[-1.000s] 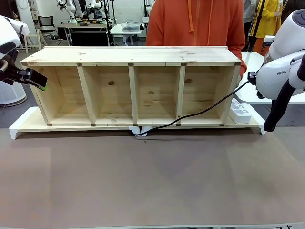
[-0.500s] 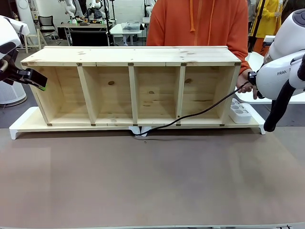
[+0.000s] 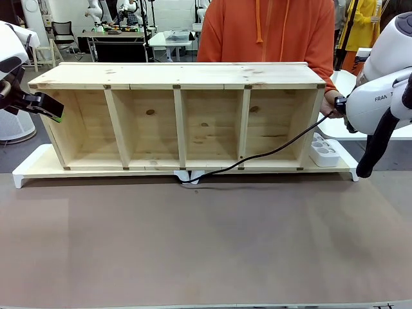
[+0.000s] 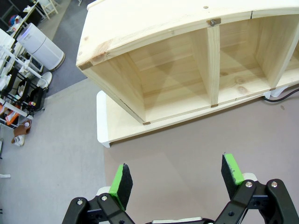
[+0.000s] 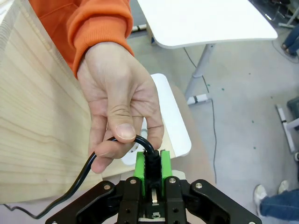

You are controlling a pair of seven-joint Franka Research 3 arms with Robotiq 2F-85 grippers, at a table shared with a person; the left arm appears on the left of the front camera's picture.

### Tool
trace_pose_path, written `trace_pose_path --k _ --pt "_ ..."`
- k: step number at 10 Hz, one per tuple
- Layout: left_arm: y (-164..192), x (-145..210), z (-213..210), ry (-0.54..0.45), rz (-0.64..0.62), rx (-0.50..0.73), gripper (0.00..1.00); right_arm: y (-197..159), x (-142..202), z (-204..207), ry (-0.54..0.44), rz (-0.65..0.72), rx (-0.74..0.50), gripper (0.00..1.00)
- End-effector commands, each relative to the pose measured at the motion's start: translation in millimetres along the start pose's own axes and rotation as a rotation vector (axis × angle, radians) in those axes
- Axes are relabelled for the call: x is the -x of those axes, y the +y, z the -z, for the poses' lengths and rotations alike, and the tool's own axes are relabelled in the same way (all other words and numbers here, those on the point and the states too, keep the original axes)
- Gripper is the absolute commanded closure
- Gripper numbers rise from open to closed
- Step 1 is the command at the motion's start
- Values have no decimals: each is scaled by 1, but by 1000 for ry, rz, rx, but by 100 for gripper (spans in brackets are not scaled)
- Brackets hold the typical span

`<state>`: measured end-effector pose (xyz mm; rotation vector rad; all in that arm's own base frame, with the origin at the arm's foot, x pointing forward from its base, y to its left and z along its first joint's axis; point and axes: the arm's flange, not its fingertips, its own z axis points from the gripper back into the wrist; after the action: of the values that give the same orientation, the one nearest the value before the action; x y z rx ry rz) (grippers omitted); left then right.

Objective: Perform cable management.
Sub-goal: Release the Power Cable when the human grasps it.

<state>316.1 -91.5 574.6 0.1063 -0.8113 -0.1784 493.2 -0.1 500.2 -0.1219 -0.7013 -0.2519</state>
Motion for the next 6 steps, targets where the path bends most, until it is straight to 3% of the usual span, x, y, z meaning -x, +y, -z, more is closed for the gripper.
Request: trace_pose_path --k 1,2,3,4,5,6 --pt "0 0 0 0 -4 -2 0 1 0 0 -5 -6 12 84" --pt "0 0 0 0 -4 -2 0 0 0 0 0 0 0 84" --pt "0 0 0 0 -4 -2 0 -2 0 -2 29 8 -5 66" --pt "0 0 0 0 -4 -2 0 -2 1 -3 36 -2 -7 64" --pt "0 0 0 0 -4 -2 0 -3 1 -2 41 -3 0 46" --pt "0 0 0 0 -4 -2 0 -3 1 -2 44 -6 5 44"
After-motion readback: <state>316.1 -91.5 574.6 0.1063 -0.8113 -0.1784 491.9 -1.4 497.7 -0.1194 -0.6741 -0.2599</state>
